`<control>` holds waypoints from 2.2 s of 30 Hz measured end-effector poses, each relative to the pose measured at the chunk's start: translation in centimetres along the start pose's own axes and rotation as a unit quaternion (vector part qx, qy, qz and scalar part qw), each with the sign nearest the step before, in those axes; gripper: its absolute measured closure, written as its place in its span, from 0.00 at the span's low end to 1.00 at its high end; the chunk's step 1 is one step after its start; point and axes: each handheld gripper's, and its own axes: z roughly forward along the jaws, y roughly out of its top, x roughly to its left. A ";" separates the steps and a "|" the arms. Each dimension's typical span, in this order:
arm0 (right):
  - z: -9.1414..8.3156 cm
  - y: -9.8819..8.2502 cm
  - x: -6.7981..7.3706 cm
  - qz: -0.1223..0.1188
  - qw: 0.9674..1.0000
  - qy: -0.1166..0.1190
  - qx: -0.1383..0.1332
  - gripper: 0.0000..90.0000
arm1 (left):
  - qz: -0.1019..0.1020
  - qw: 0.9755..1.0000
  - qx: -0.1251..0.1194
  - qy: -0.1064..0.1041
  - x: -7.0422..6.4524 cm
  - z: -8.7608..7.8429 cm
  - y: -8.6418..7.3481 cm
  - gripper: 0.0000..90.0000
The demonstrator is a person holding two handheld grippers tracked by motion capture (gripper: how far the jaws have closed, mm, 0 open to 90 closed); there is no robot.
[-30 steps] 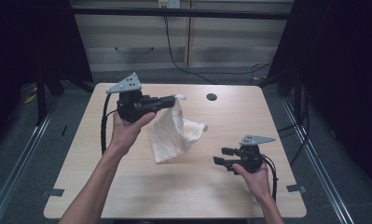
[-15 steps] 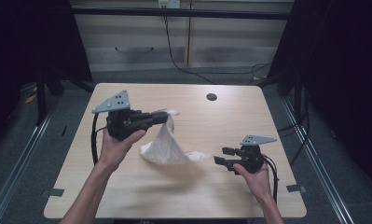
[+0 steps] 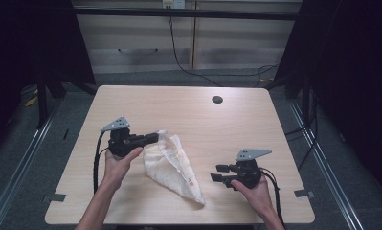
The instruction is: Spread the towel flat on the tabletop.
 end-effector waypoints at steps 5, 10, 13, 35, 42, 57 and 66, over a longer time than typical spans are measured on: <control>-0.3 -0.9 1.0 0.008 0.999 0.031 -0.009 0.61 | -0.017 1.000 0.003 0.004 0.9 0.5 -1.3 0.98; -0.1 -2.1 2.3 0.008 0.998 0.057 0.002 0.56 | -0.030 1.000 0.000 0.003 1.3 0.9 -2.0 0.98; 0.5 -2.7 2.9 0.005 0.997 0.072 0.016 0.57 | -0.033 0.999 0.002 0.004 1.5 1.1 -2.4 0.98; 3.3 -2.8 4.2 -0.060 0.996 0.058 0.044 0.98 | -0.047 0.999 -0.011 0.007 1.8 0.3 -2.3 0.98; 0.7 -1.1 2.8 -0.032 0.999 0.032 -0.004 1.00 | -0.038 0.999 -0.023 0.006 1.5 -0.7 -1.4 0.98; -4.7 5.3 -0.2 -0.043 0.996 -0.022 -0.071 1.00 | -0.016 0.999 -0.048 0.006 0.3 -2.7 1.6 0.99; -5.7 9.5 -1.0 -0.065 0.995 -0.039 -0.063 1.00 | 0.005 0.998 -0.060 0.015 -0.6 -3.5 5.0 0.99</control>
